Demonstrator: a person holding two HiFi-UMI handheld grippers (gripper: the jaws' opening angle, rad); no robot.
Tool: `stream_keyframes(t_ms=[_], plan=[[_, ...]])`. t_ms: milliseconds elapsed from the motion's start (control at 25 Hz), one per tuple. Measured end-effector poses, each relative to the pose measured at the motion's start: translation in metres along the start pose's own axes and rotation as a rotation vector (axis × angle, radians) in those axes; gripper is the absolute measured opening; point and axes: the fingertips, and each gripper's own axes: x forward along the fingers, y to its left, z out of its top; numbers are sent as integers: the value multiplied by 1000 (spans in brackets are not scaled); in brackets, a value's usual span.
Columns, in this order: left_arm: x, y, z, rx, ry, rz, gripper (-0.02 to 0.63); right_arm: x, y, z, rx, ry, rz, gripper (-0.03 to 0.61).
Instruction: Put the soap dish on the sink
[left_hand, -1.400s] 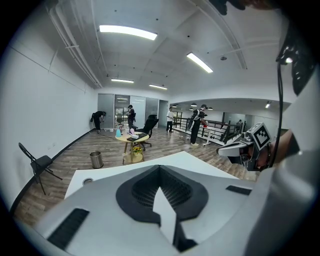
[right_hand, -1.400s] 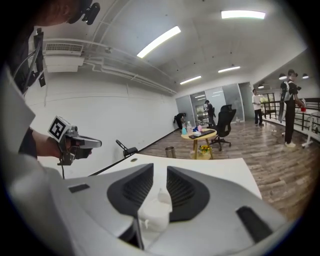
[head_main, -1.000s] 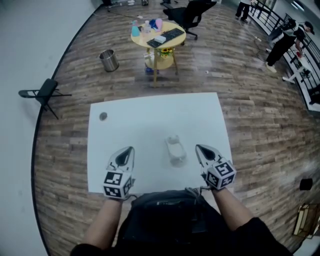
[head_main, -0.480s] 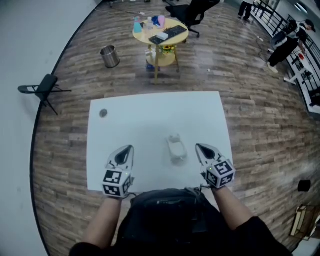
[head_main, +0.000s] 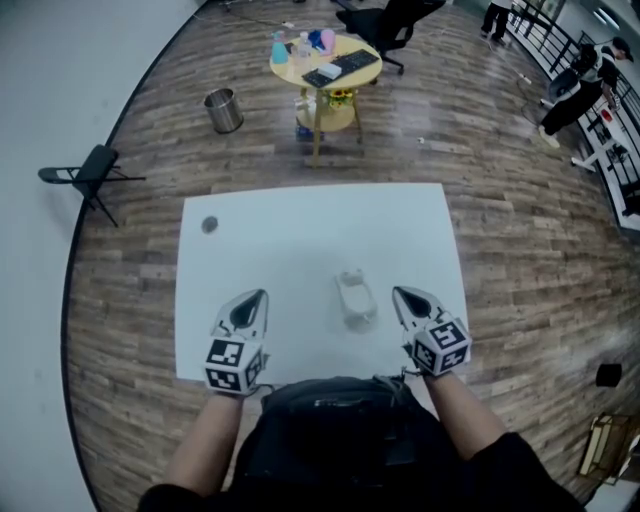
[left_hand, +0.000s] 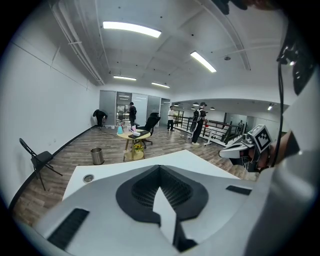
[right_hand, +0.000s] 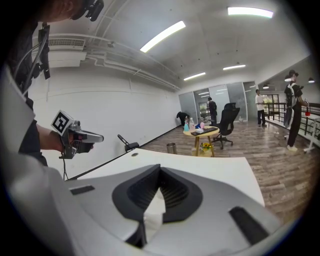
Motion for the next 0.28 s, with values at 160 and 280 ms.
stream_keyframes(t_ms=[160, 280], plan=[[4, -3, 1, 2, 3, -5, -11, 0, -3, -1, 3, 0, 0, 6], [7, -6, 2, 3, 4, -11, -11, 0, -6, -2, 6, 2, -1, 6]])
